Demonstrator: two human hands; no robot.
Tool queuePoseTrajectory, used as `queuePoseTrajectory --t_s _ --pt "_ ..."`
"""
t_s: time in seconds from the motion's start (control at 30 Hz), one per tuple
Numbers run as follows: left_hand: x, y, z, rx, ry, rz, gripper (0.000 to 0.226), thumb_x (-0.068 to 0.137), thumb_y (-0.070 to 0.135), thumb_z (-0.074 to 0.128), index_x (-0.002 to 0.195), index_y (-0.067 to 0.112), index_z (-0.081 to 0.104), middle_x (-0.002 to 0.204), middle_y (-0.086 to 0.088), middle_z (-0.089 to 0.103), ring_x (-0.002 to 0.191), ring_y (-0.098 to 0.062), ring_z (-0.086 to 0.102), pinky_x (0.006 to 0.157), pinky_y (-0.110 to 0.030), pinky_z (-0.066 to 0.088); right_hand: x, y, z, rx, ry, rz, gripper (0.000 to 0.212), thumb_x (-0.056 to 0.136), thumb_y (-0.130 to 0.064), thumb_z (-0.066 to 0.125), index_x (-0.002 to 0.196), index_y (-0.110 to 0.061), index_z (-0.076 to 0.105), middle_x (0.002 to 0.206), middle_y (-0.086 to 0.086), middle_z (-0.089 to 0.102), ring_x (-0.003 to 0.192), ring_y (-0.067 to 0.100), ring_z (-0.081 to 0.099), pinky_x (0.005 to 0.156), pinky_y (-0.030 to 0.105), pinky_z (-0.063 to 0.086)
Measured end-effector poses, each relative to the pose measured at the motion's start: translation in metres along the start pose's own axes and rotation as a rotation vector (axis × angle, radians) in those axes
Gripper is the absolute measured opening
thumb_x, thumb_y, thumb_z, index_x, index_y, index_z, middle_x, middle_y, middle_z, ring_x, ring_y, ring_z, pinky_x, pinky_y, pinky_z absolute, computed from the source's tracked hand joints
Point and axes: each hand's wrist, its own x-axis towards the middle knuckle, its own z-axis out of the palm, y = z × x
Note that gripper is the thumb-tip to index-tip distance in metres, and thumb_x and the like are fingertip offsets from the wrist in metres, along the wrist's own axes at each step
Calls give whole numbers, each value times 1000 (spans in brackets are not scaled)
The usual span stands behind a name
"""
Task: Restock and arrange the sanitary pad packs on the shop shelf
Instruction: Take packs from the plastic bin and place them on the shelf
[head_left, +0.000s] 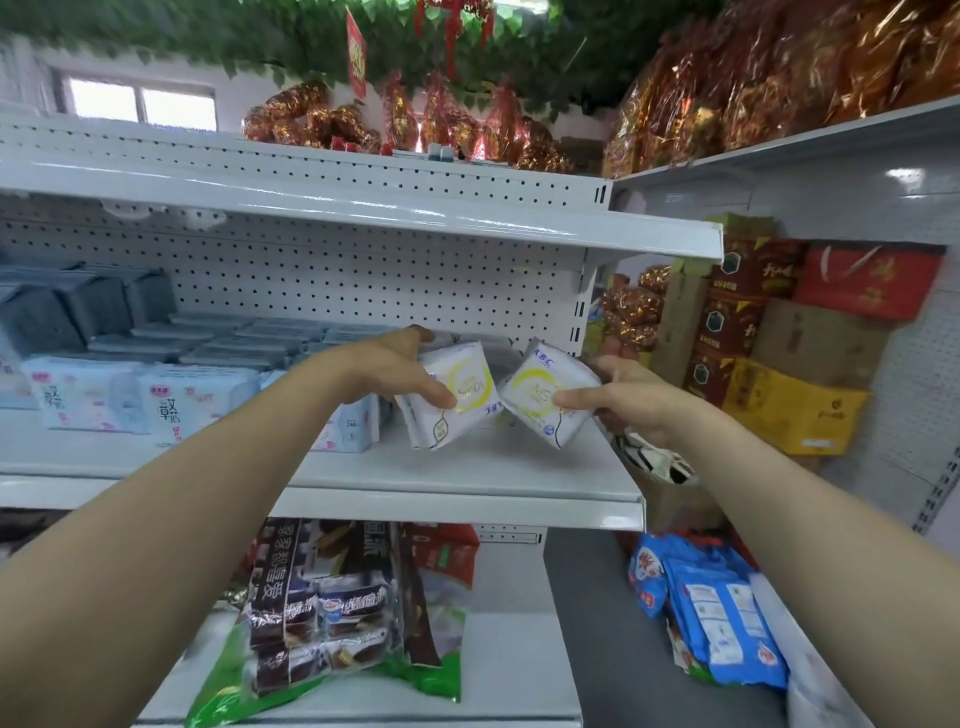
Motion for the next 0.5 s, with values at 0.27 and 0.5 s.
queuePoseTrajectory --t_s 0.27,0.5 --pt "5 -9 10 -300 110 0 87 60 20 93 134 23 46 116 -2 66 104 -22 66 93 -39 54 -8 -3 -2 184 49 7 30 87 -4 75 112 -10 58 93 7 67 42 -4 57 38 11 38" --pt "-4 -11 18 -490 185 48 80 70 31 90 138 21 49 123 -4 66 96 -15 69 70 -25 53 -6 2 2 254 59 17 41 82 -9 81 116 -13 59 115 9 73 98 21 71 65 19 53"
